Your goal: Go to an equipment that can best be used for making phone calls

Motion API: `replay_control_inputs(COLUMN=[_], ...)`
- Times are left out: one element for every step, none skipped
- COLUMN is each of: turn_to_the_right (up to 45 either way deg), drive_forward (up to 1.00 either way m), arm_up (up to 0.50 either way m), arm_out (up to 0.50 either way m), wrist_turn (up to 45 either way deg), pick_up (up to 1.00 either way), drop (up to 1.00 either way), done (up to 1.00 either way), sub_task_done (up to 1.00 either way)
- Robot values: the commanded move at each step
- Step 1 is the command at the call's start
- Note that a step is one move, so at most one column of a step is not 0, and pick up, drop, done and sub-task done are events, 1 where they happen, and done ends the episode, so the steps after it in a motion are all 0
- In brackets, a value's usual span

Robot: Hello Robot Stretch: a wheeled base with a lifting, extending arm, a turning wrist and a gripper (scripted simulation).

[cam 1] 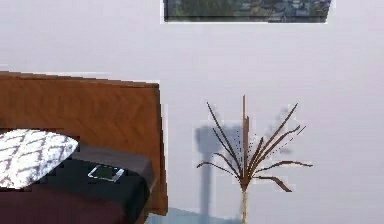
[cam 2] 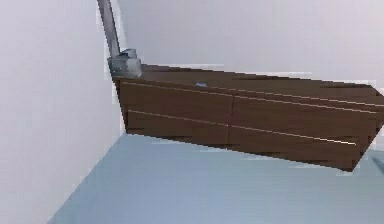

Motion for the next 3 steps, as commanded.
replay_control_inputs(turn_to_the_right=[0.0,-27.0,0.0], drive_forward=[0.05,0.00,0.00], arm_up=[0.00,0.00,0.00], arm_out=[0.00,0.00,0.00], wrist_turn=[0.0,0.0,0.0], pick_up=[0.00,0.00,0.00], drop=[0.00,0.00,0.00], done=[0.00,0.00,1.00], sub_task_done=[0.00,0.00,0.00])
